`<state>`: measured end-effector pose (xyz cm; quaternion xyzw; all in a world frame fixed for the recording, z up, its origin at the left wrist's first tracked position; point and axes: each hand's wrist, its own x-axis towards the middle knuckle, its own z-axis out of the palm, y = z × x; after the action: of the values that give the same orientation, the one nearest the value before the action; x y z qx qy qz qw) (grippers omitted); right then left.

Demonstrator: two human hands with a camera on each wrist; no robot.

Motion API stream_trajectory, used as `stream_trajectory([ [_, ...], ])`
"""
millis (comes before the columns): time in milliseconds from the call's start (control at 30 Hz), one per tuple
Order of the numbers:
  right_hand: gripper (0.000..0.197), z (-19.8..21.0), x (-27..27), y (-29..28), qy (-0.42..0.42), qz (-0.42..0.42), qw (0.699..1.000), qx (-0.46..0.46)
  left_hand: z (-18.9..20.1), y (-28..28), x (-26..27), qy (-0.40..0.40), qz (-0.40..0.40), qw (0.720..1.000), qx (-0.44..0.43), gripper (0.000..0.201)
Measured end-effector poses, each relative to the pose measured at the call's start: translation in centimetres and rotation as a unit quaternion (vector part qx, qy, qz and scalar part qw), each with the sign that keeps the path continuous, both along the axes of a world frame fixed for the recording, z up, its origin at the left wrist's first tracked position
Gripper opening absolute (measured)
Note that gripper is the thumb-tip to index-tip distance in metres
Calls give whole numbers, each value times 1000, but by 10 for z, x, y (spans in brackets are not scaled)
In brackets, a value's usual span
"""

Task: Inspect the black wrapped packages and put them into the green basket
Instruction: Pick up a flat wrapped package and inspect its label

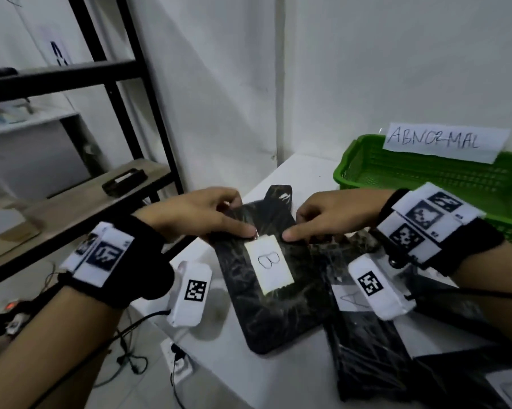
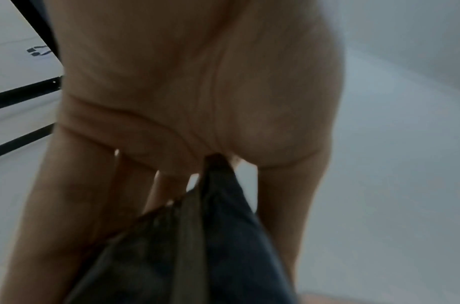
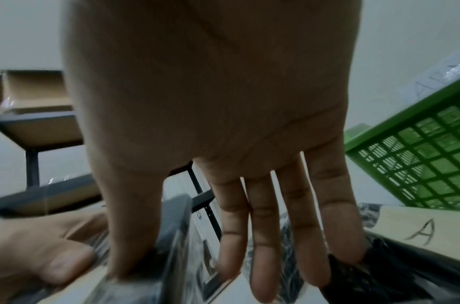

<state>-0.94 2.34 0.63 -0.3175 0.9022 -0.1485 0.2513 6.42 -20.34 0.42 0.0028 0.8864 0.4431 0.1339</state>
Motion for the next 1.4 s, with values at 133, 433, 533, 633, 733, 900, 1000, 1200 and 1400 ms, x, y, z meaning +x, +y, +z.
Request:
stream_trajectory([
  [133,46,15,5,23,-107,-56,973,-194,35,11,-1,165,78,969,167,46],
  [433,86,42,0,152,31,-259,772,-579,45,132,-71,210,27,897,388,39],
  [533,108,38,12,193,96,-326,661,-668,38,179,-88,136,-91,931,325,51],
  [633,75,33,23,217,169,-365,624,-670,33,225,-102,122,-128,925,336,47],
  [733,33,29,28,230,200,-377,620,-658,26,253,-111,109,-132,910,378,46],
  [900,51,23,28,239,184,-346,665,-636,13,253,-119,144,-122,879,439,39],
  [1000,51,18,24,236,187,-337,689,-614,10,239,-116,164,-124,870,448,28],
  [1200,43,7,20,226,171,-352,696,-602,11,241,-109,185,-107,887,408,54],
  [1400,39,8,22,228,245,-382,687,-567,8,253,-111,200,-95,894,389,53],
])
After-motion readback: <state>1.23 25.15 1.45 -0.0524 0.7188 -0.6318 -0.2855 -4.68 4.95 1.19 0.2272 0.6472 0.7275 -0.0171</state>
